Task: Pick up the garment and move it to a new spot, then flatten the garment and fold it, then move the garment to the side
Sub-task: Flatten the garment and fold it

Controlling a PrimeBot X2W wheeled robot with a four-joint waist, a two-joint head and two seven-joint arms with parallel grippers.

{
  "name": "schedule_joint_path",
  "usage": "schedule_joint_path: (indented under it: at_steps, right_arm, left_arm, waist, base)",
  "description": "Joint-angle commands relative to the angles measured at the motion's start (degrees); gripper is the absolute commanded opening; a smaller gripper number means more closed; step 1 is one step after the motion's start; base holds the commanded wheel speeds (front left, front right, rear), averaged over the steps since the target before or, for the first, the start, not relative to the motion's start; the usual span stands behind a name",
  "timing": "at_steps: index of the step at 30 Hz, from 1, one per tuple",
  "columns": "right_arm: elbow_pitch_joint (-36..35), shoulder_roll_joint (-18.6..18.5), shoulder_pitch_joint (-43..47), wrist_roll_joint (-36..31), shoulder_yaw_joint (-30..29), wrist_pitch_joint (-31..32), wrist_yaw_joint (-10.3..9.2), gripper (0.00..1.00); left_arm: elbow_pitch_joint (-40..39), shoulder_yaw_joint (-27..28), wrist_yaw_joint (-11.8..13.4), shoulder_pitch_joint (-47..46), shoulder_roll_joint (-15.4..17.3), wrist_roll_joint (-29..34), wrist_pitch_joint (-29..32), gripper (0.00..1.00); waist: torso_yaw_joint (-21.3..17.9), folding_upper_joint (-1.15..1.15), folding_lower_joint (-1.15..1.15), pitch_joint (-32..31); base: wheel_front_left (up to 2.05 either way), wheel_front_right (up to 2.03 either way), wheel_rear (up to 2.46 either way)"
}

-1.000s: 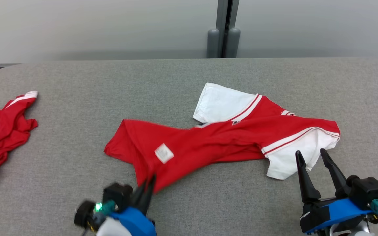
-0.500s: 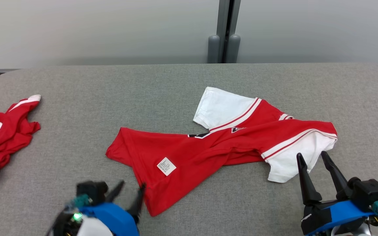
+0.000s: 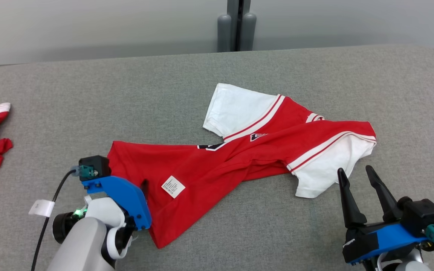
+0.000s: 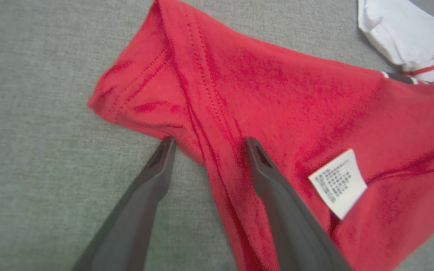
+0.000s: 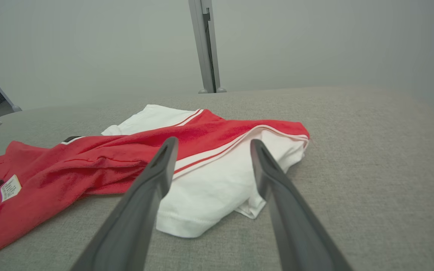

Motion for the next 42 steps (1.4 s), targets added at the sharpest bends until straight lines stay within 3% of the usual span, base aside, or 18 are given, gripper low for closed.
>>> schedule_joint_path:
  at_steps: [1, 7, 8, 9, 10, 11, 13, 20, 25, 35, 42]
  right_arm:
    - [0.08, -0.13, -0.94, 0.31, 0.02, -0.39, 0.01, 1.0]
    - [0.18, -0.13, -1.31, 0.17, -0.22, -0.61, 0.01, 1.0]
    - [0.2, -0.13, -1.38, 0.15, -0.19, -0.58, 0.01, 1.0]
    - [0.21, -0.13, -1.46, 0.16, -0.08, -0.52, 0.01, 1.0]
    - [0.22, -0.13, -1.49, 0.23, -0.04, -0.46, 0.01, 1.0]
    - [0.23, -0.14, -1.51, 0.36, 0.01, -0.4, 0.01, 1.0]
    - [0.22, -0.14, -1.55, 0.43, 0.08, -0.35, 0.01, 1.0]
    - [-0.16, -0.14, -1.02, -0.12, -0.88, 0.02, 0.01, 1.0]
    - [-0.42, -0.14, -0.35, -0.07, -0.82, 0.29, 0.01, 1.0]
    - [-0.83, -0.14, 0.6, 0.64, -0.86, 0.26, 0.01, 1.0]
    - [-1.31, -0.14, 0.95, 0.81, -1.33, 0.24, 0.01, 1.0]
  left_arm:
    - [1.21, 0.49, 0.08, -1.52, -0.13, -0.41, 0.26, 1.0]
    - [6.5, 0.52, -1.95, -4.09, -1.91, -2.44, 0.02, 0.97]
    - [7.19, 0.42, -2.28, -4.36, -2.16, -2.65, -0.06, 0.78]
    - [7.96, 0.13, -2.73, -4.54, -2.27, -2.64, 0.27, 0.52]
    - [8.53, -0.01, -3.05, -4.69, -2.38, -2.65, 0.18, 0.12]
    - [8.94, -0.01, -3.44, -4.91, -2.45, -2.71, -0.65, 0.0]
    - [8.96, 0.11, -4.47, -6.02, -2.08, -1.9, -3.91, 0.0]
    - [7.42, 0.39, -6.55, -10.35, -1.36, 3.59, -25.63, 0.0]
    - [7.23, -0.96, -8.75, -12.15, -1.74, 5.62, -33.83, 0.0]
    - [5.13, -1.66, -8.43, -11.16, -1.02, 6.27, -36.27, 0.0]
    - [-0.46, -1.98, -5.31, -8.69, 0.24, 6.58, -31.21, 0.0]
  waist:
    - [-0.27, -0.01, -0.01, 0.35]
    - [-1.01, -0.01, -0.01, 1.27]
    - [-1.09, -0.01, -0.01, 1.32]
    - [-1.22, -0.01, -0.01, 1.35]
    - [-1.33, -0.01, -0.01, 1.34]
    - [-1.43, -0.01, -0.01, 1.32]
    - [-1.57, -0.01, -0.01, 1.34]
    - [-1.18, -0.01, -0.01, 0.53]
    - [-0.67, -0.01, -0.01, -0.63]
    - [-0.07, -0.01, -0.01, -1.91]
    - [0.46, -0.01, -0.01, -1.41]
  base:
    - [0.0, 0.0, 0.0]
    - [0.0, 0.0, 0.0]
    - [0.0, 0.0, 0.0]
    - [0.0, 0.0, 0.0]
    - [0.0, 0.0, 0.0]
    - [0.0, 0.0, 0.0]
    - [0.0, 0.0, 0.0]
    - [0.0, 0.0, 0.0]
    - [0.0, 0.0, 0.0]
    - [0.0, 0.0, 0.0]
    - [0.0, 0.0, 0.0]
